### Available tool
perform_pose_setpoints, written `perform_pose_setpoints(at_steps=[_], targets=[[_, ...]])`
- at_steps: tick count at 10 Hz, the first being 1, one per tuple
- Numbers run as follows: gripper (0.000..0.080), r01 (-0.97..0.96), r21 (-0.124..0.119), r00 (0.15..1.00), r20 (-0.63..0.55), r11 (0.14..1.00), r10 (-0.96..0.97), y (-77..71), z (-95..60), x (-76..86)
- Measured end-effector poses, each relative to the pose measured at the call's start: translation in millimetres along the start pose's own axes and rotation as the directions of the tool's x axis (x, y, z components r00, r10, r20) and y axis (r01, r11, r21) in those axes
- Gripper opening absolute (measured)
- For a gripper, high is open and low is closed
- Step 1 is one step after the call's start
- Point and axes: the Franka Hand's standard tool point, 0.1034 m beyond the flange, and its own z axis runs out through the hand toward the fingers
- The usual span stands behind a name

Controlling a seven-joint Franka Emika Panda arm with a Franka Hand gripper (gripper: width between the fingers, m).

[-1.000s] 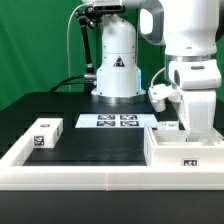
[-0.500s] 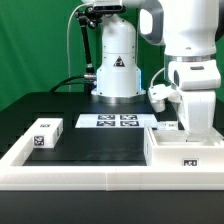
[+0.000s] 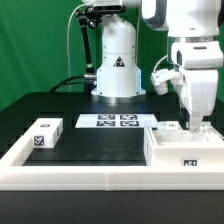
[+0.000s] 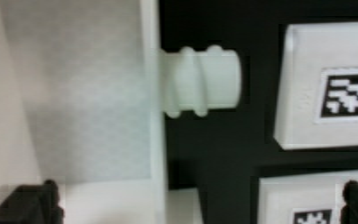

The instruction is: Assemble cabinet

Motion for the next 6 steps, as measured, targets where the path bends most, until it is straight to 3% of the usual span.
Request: perform_pose_setpoints(at_steps=[2, 6], targets=[[0.0796, -0.042, -0.01, 0.999, -0.001, 0.999, 0.042, -17.7, -2.8, 12.4], [0.0796, -0.054, -0.008, 0.999, -0.003, 0.999, 0.054, -18.8, -0.3, 9.8]])
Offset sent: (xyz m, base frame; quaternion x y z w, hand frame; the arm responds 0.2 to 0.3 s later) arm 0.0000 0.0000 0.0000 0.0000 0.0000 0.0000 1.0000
